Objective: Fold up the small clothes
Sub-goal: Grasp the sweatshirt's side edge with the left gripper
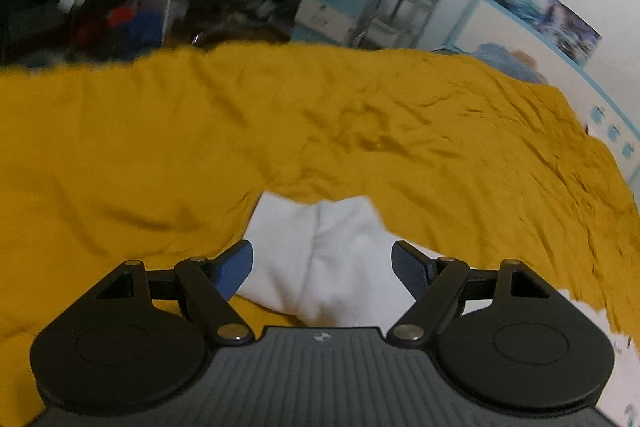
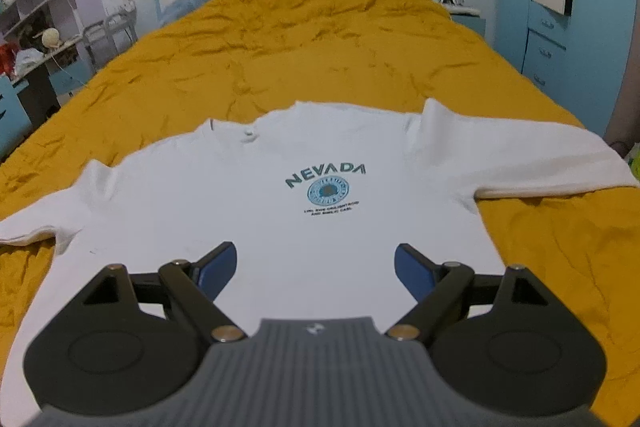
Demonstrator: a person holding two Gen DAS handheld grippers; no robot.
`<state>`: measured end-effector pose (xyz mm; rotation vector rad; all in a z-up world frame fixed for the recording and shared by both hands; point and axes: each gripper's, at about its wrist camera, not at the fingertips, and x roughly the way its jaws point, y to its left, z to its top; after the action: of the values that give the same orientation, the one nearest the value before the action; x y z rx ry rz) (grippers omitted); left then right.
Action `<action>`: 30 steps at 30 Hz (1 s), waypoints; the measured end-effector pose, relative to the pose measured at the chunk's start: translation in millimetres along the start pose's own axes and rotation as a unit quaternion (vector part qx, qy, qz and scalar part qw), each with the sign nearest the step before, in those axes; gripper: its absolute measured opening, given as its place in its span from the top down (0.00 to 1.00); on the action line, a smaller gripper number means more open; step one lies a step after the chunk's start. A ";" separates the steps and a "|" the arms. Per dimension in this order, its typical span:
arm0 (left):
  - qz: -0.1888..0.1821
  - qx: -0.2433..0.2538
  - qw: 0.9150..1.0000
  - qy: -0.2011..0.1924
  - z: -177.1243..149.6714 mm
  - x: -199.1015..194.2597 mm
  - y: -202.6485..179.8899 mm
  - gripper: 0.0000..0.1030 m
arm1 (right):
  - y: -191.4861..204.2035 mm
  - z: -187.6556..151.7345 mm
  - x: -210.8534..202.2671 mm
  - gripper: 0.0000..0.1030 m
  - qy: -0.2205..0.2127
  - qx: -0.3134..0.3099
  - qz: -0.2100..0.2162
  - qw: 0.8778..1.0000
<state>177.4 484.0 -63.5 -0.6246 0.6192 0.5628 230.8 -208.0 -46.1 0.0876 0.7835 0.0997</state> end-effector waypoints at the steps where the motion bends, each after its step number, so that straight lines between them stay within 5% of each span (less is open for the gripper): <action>1: -0.001 -0.013 1.000 0.008 -0.7 7.2 5.6 0.10 | 2.2 -0.3 2.1 0.20 0.003 -0.003 0.000 1.000; 10: 0.030 -0.036 0.999 0.015 -5.2 36.8 25.9 0.13 | 29.6 0.2 12.2 0.20 0.018 -0.032 0.030 0.999; 11: 0.030 -0.030 0.999 0.015 -5.8 36.7 24.3 0.17 | 31.6 0.0 13.3 0.20 0.019 -0.034 0.034 0.999; 16: 0.009 -0.037 0.999 0.006 -4.2 29.4 12.0 0.75 | 39.3 0.3 17.4 0.20 0.023 -0.046 0.026 0.998; 18: 0.004 -0.032 0.999 -0.001 -4.3 21.7 3.1 0.79 | 39.7 1.7 16.3 0.20 0.020 -0.051 0.024 0.998; 24: -0.045 0.049 0.996 -0.055 5.3 -38.7 -71.0 0.82 | 33.3 6.2 6.8 0.20 0.005 -0.051 0.037 0.998; 30: -0.118 0.136 0.980 -0.084 -13.6 -99.3 -196.5 0.83 | 28.3 10.3 1.7 0.20 0.001 -0.049 0.054 0.997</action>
<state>231.2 312.9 64.9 -0.3802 0.4447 0.2979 237.7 -180.2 -36.8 0.0359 0.7754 0.2409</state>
